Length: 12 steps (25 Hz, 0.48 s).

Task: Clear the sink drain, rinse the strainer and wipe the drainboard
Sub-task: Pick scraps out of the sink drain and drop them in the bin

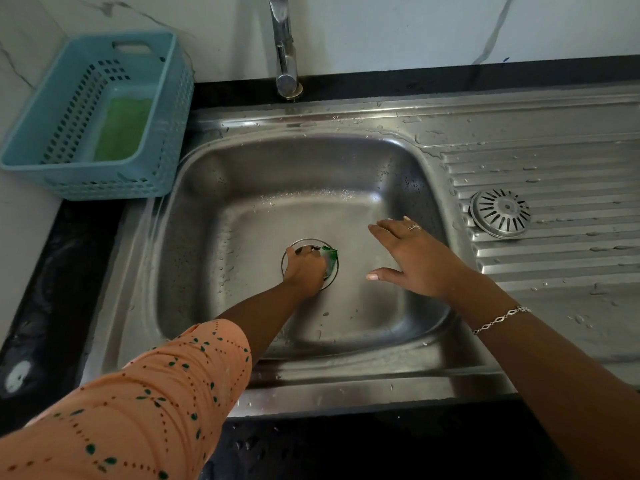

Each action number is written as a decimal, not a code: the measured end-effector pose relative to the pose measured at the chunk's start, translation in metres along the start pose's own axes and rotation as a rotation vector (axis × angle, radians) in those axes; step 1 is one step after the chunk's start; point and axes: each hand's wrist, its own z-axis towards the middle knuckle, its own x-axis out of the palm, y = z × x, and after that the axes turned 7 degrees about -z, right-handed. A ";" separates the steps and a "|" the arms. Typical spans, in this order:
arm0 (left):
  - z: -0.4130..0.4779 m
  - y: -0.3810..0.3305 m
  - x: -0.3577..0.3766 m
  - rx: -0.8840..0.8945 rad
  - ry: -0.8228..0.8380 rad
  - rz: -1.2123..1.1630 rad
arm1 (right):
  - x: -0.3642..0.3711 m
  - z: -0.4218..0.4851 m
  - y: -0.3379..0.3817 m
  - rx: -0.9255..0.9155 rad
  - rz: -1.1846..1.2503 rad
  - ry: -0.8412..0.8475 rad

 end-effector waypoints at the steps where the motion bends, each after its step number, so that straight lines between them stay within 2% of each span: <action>1: 0.000 0.000 -0.001 -0.003 -0.001 -0.003 | 0.000 0.000 0.000 -0.002 -0.002 0.000; 12: -0.013 0.016 -0.028 -0.076 -0.033 -0.123 | 0.000 0.004 0.004 -0.019 -0.018 -0.009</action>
